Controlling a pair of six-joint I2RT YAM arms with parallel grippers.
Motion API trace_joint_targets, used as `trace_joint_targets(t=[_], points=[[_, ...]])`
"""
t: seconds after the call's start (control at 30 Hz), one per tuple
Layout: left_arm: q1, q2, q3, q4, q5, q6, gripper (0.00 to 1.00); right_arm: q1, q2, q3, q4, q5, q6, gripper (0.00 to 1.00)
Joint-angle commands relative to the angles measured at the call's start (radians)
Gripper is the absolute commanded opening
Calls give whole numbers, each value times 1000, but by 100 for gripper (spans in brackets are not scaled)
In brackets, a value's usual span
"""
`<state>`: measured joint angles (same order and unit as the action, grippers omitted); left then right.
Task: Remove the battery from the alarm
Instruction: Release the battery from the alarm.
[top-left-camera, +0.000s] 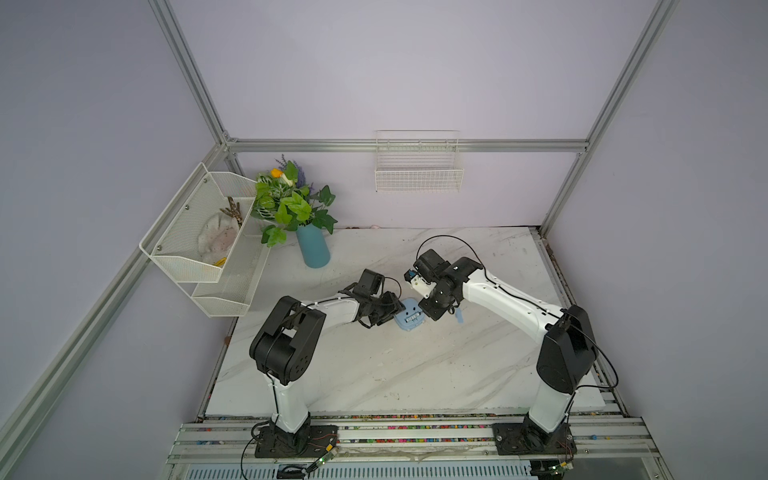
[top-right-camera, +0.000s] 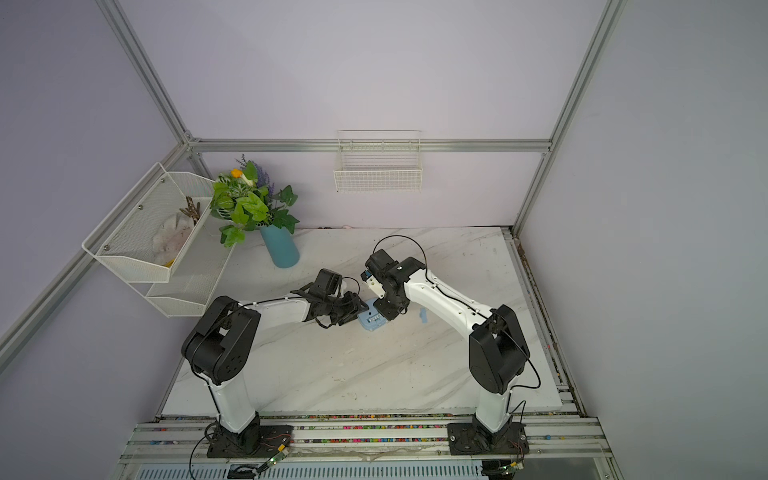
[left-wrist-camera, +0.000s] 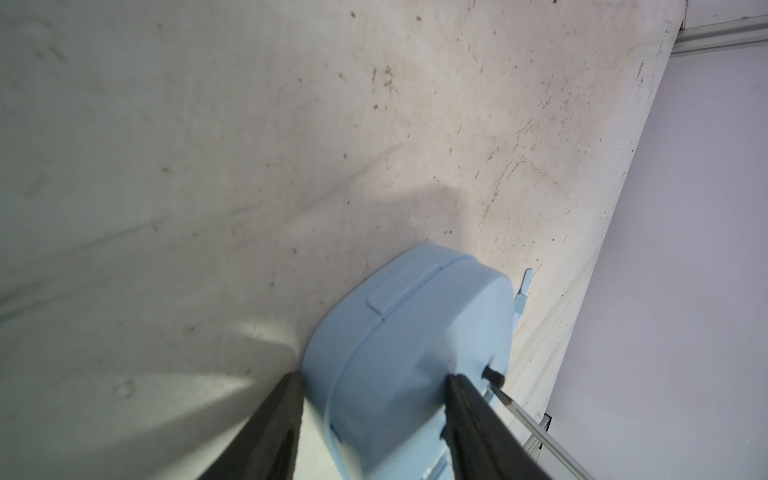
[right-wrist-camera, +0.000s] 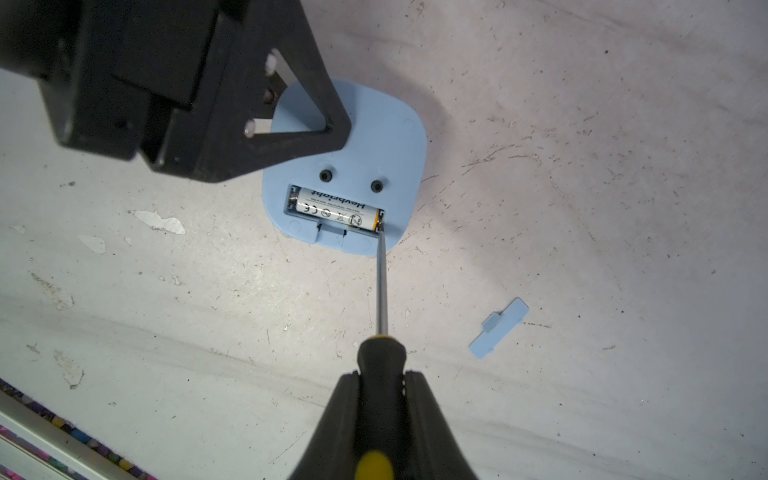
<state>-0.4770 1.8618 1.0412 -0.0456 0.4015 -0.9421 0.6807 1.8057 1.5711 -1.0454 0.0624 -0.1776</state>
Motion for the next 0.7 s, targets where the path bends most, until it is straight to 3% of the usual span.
trace_joint_targets(t=[0.0,0.37,0.67], points=[[1,39,72,-34,-12,6,57,3,17,35,-21,30,9,0],[2,40,74,-31,-9,5,57,4,61,32,-32,30,20,0],[0,42,68,-23,-12,-1,55,-24,43,-36,17,-89,47,0]])
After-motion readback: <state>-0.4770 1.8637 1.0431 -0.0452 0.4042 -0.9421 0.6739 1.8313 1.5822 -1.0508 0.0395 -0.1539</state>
